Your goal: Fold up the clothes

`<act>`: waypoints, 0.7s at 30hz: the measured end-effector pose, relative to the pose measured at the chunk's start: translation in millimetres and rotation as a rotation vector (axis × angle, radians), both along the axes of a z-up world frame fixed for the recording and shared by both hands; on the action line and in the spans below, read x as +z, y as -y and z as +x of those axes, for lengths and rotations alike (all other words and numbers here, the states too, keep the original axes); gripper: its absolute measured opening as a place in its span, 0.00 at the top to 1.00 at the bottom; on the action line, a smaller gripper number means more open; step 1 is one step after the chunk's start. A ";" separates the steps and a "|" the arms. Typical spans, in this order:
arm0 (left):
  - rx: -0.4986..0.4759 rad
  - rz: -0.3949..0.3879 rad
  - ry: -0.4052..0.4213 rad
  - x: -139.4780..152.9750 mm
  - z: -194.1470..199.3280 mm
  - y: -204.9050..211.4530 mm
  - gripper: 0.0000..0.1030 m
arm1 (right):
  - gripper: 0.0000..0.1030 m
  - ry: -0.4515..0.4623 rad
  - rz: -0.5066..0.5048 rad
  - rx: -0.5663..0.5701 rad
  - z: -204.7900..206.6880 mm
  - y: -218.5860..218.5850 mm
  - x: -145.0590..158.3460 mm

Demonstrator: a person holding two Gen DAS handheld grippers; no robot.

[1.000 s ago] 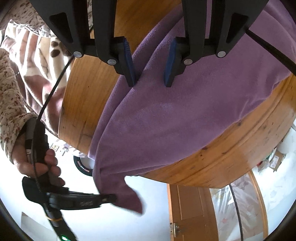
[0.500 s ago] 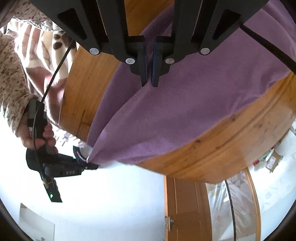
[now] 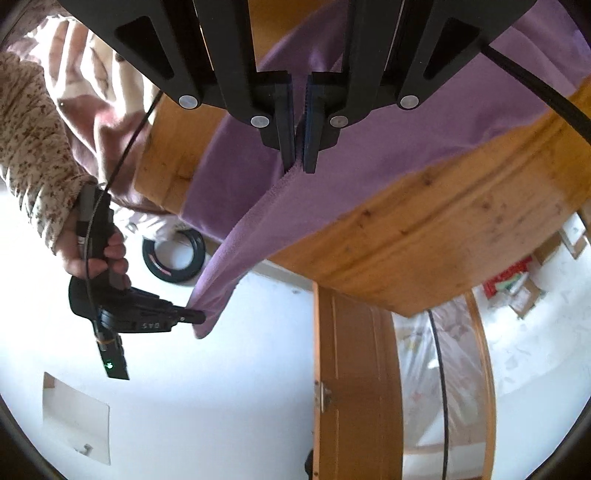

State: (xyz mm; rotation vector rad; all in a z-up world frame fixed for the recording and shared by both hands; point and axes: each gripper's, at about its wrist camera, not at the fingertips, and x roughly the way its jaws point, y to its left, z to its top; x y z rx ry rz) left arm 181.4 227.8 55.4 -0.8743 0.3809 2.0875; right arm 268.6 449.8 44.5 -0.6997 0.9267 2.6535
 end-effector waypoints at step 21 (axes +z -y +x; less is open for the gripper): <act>-0.065 -0.112 0.170 -54.8 4.7 -11.1 0.92 | 0.90 0.233 -0.183 -0.067 34.5 -14.4 -93.2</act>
